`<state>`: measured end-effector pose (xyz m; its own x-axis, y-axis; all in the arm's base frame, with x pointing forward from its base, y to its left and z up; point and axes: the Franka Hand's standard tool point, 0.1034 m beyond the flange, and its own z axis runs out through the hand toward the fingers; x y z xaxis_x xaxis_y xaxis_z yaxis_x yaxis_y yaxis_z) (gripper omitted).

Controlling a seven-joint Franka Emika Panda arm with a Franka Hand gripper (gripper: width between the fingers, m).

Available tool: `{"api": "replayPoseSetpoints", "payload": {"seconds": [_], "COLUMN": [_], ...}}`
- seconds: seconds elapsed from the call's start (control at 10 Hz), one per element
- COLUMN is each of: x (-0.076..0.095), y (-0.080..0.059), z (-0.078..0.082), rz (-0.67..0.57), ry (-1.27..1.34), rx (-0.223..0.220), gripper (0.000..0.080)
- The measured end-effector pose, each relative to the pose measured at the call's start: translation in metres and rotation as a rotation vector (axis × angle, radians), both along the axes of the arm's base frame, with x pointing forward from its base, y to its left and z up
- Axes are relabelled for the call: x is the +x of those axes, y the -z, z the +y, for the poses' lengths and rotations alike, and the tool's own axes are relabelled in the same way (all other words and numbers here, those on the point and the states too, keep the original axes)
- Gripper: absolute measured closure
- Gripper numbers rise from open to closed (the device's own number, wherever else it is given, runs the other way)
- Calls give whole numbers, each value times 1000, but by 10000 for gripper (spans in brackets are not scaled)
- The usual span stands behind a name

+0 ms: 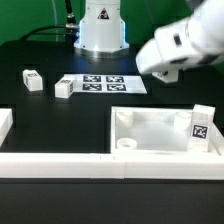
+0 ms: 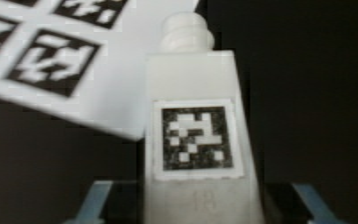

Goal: Assemble square table

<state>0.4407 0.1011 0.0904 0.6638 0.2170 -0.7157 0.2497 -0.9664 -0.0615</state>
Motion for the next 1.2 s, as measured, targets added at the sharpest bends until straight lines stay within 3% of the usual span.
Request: {"api": "replayPoseSetpoints", "payload": {"seconds": [0.1, 0.2, 0.4, 0.5, 0.6, 0.7, 0.9, 1.2], "x": [3, 3, 4, 15, 20, 50, 94, 95], "y": [-17, -24, -22, -20, -31, -50, -67, -66], "z": [-11, -15, -14, -13, -20, -35, -59, -62], "rz": [27, 21, 9, -88, -120, -176, -304, -487], "ry": [19, 29, 29, 30, 18, 23, 29, 31], "rx": [-13, -15, -12, 9, 44, 72, 117, 135], "gripper": [509, 509, 509, 509, 509, 509, 509, 509]}}
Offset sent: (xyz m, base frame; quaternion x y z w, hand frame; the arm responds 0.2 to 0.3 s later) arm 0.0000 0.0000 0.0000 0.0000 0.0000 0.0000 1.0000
